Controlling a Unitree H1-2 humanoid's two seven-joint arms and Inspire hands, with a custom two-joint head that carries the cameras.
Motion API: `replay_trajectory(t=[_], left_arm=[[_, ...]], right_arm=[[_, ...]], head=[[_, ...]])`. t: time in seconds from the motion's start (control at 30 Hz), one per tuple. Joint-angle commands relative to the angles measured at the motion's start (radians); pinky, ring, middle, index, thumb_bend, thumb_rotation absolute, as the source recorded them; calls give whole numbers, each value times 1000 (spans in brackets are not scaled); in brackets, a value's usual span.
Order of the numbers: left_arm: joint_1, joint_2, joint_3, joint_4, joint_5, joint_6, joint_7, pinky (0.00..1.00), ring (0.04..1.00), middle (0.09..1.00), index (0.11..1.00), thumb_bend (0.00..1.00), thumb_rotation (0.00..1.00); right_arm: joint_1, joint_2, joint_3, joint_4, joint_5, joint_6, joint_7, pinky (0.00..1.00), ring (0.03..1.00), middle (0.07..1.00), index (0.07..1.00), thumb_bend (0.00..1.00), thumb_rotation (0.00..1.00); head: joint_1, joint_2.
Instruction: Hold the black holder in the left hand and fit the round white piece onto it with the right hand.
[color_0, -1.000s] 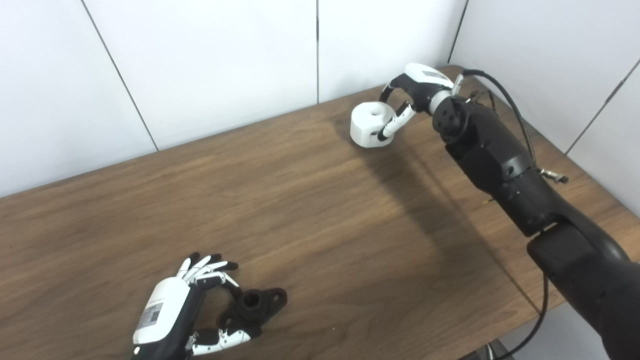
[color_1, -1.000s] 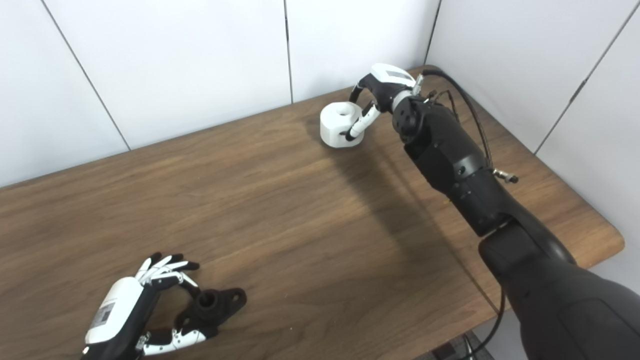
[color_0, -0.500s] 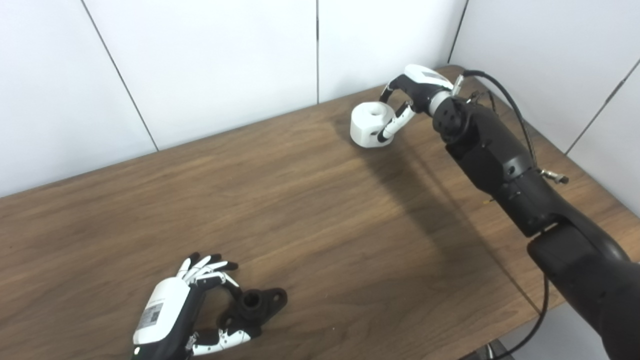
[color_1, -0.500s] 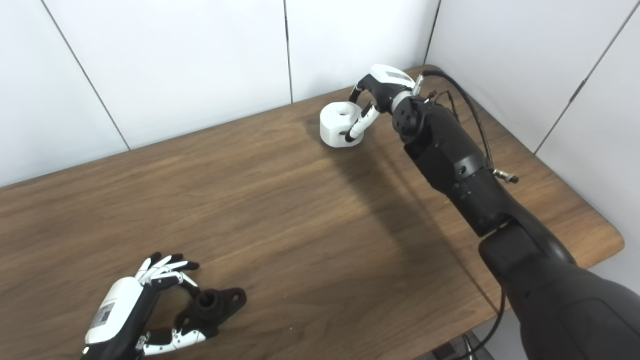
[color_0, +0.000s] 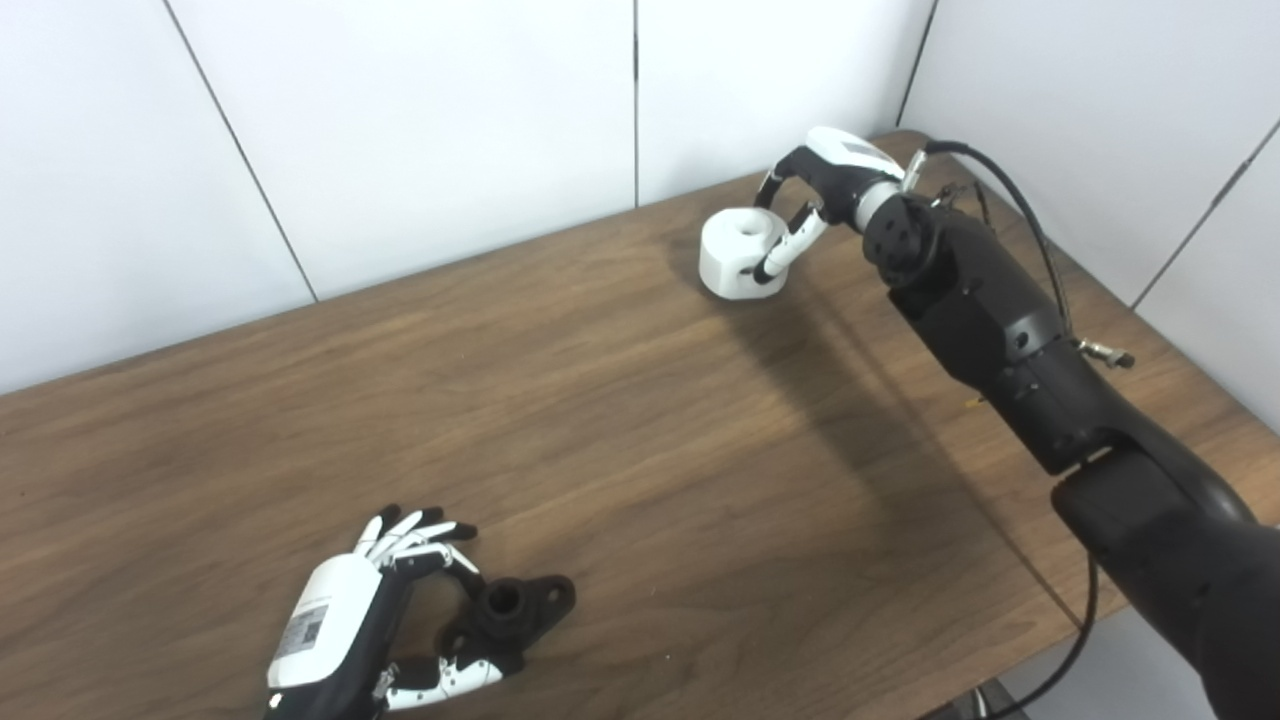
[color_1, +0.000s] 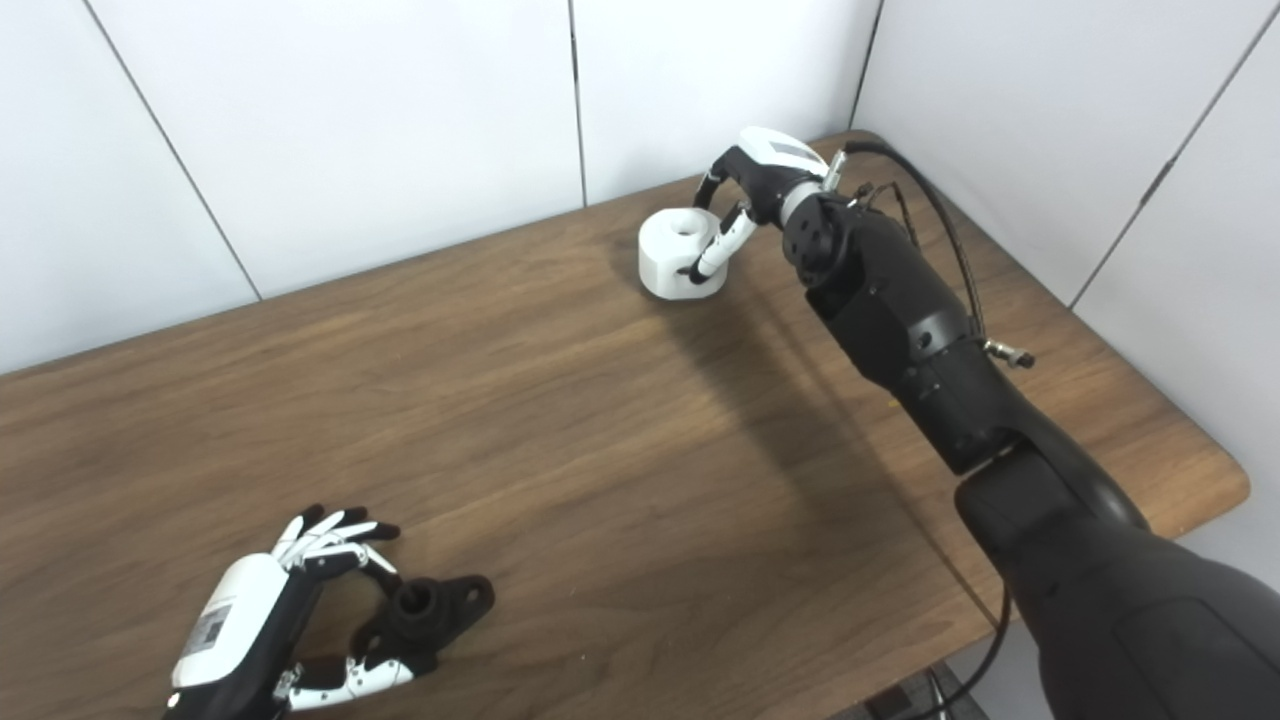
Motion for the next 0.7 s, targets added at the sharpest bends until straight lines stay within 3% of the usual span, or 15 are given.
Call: replay_trajectory(t=[0.0, 0.5, 0.67], left_arm=[[14, 13, -12, 7, 22, 38, -45, 1000, 899, 790, 485, 521, 48], [14, 12, -10, 2, 14, 40, -44, 1000, 903, 792, 485, 521, 48], [12, 16, -14, 4, 21, 42, -50, 1000, 904, 787, 485, 521, 48]], right_arm=[[-42, -28, -13, -31, -4, -31, -35, 990, 959, 843, 489, 532, 143], [-21, -52, 4, -40, -14, -82, -43, 931, 931, 803, 486, 522, 137], [-6, -71, 13, -126, -26, -87, -8, 953, 941, 827, 487, 520, 138]], head=[[-1, 1], [3, 8], [4, 10]])
